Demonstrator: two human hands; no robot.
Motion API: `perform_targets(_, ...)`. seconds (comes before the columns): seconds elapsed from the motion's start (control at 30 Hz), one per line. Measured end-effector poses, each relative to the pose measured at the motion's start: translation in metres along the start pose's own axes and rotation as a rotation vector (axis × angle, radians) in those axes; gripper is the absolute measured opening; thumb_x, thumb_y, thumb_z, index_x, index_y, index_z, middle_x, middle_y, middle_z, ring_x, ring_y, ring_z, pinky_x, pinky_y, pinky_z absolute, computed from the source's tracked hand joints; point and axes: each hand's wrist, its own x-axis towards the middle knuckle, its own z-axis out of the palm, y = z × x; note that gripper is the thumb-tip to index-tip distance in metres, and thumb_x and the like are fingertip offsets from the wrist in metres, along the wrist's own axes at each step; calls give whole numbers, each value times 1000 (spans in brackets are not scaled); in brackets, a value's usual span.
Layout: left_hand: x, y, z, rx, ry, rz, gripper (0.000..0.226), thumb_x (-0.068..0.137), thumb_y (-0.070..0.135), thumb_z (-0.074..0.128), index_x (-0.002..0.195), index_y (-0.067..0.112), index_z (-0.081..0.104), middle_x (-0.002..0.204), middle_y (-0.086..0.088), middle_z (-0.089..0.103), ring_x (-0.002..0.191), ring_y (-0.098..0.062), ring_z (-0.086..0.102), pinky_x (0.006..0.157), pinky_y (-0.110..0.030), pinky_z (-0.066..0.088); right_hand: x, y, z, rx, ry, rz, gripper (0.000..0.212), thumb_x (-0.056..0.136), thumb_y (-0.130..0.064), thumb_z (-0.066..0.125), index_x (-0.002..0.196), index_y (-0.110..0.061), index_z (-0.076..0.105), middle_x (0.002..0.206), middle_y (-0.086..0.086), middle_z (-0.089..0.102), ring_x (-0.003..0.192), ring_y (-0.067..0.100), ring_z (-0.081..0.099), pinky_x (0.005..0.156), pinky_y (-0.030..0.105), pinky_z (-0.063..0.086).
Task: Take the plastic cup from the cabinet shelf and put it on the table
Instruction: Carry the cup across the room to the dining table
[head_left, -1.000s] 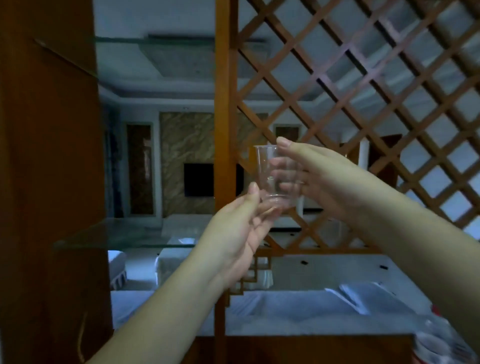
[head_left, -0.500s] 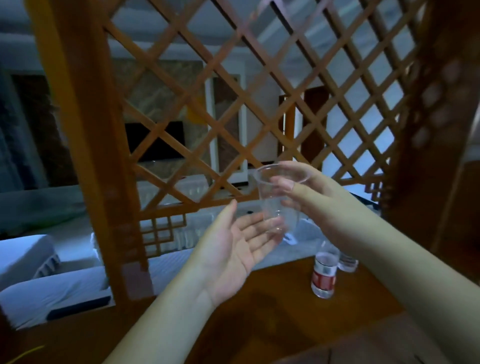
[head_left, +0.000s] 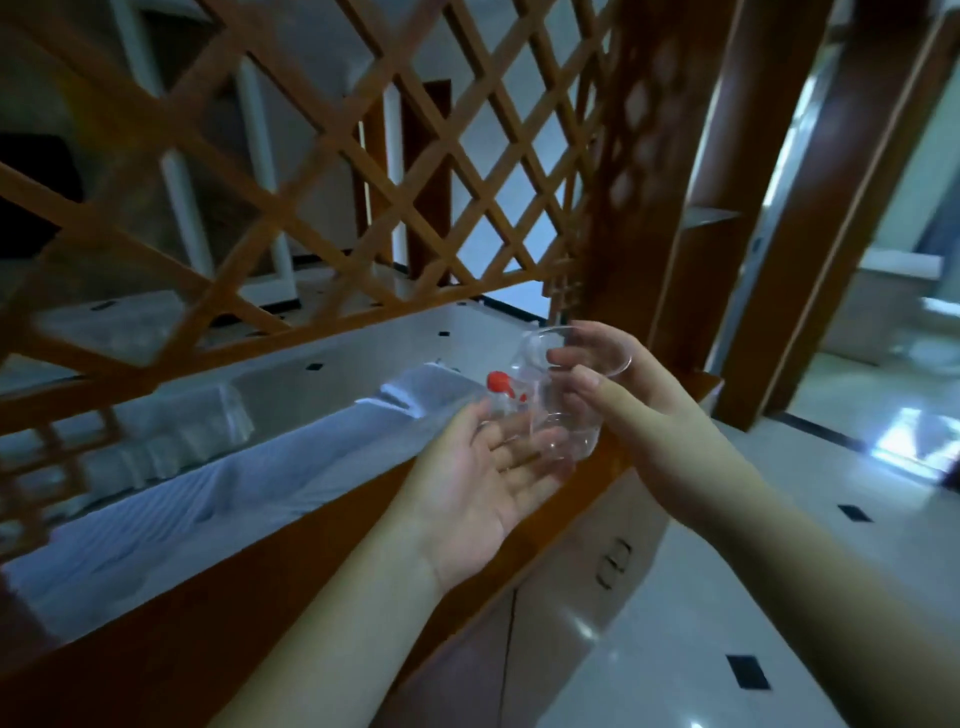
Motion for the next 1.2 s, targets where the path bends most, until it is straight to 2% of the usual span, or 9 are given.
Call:
perform_targets(0.07, 13, -10, 5, 15, -40, -54, 52, 97, 41, 41, 119, -2, 61, 119, -27, 65, 106, -36, 66, 89, -43, 55, -11, 6, -11, -14, 77, 9, 58, 80, -55, 66, 132, -36, 46, 122, -15, 64, 112, 6, 61, 88, 26, 53)
perform_targets(0.17, 34, -29, 17, 33, -99, -147, 52, 97, 40, 41, 120, -3, 59, 115, -27, 67, 103, -36, 67, 83, -42, 57, -32, 13, -30, -48, 189, 23, 55, 81, -48, 67, 130, -35, 48, 121, -14, 64, 112, 6, 61, 87, 19, 52)
perform_targets(0.3, 54, -63, 42, 68, -180, -285, 48, 98, 38, 39, 121, 0, 57, 112, -25, 69, 102, -36, 67, 89, -43, 52, -63, 20, -59, -143, 338, 68, 62, 75, -53, 68, 130, -33, 47, 118, -18, 63, 111, 3, 60, 88, 20, 52)
perform_targets(0.4, 64, -92, 70, 103, -231, -372, 44, 98, 37, 41, 116, 1, 60, 112, -25, 69, 99, -35, 69, 85, -42, 55, -91, 19, -85, -161, 431, 100, 59, 78, -44, 68, 131, -28, 46, 119, -13, 63, 109, 1, 60, 85, 14, 50)
perform_targets(0.5, 75, -125, 101, 147, -280, -442, 43, 98, 37, 41, 113, 1, 60, 107, -24, 71, 96, -35, 70, 77, -40, 59, -119, 17, -116, -168, 526, 137, 53, 75, -45, 66, 124, -36, 47, 119, -10, 62, 105, -2, 61, 78, 10, 49)
perform_targets(0.63, 91, -170, 147, 187, -343, -550, 44, 97, 36, 43, 116, 0, 59, 104, -25, 72, 95, -36, 70, 82, -43, 58, -155, 20, -165, -188, 634, 186, 49, 74, -48, 64, 119, -45, 46, 122, -9, 59, 103, -4, 60, 76, 8, 49)
perform_targets(0.8, 100, -234, 218, 258, -421, -636, 44, 97, 34, 44, 117, -3, 58, 116, -28, 66, 101, -37, 68, 82, -43, 57, -209, 23, -237, -198, 704, 210, 62, 74, -51, 67, 130, -37, 45, 125, -4, 58, 106, -1, 60, 78, 12, 50)
perform_targets(1.03, 104, -329, 318, 343, -539, -727, 45, 98, 33, 41, 117, -4, 58, 115, -28, 67, 101, -36, 68, 86, -43, 54, -290, 26, -337, -201, 849, 219, 56, 78, -40, 69, 129, -36, 47, 124, -1, 59, 110, 3, 60, 80, 14, 50)
perform_targets(1.2, 113, -387, 367, 375, -602, -799, 46, 97, 30, 42, 119, -7, 58, 123, -29, 61, 110, -37, 62, 91, -43, 54, -333, 34, -390, -188, 953, 233, 50, 77, -36, 69, 124, -38, 50, 123, 3, 60, 112, 8, 59, 80, 17, 50)
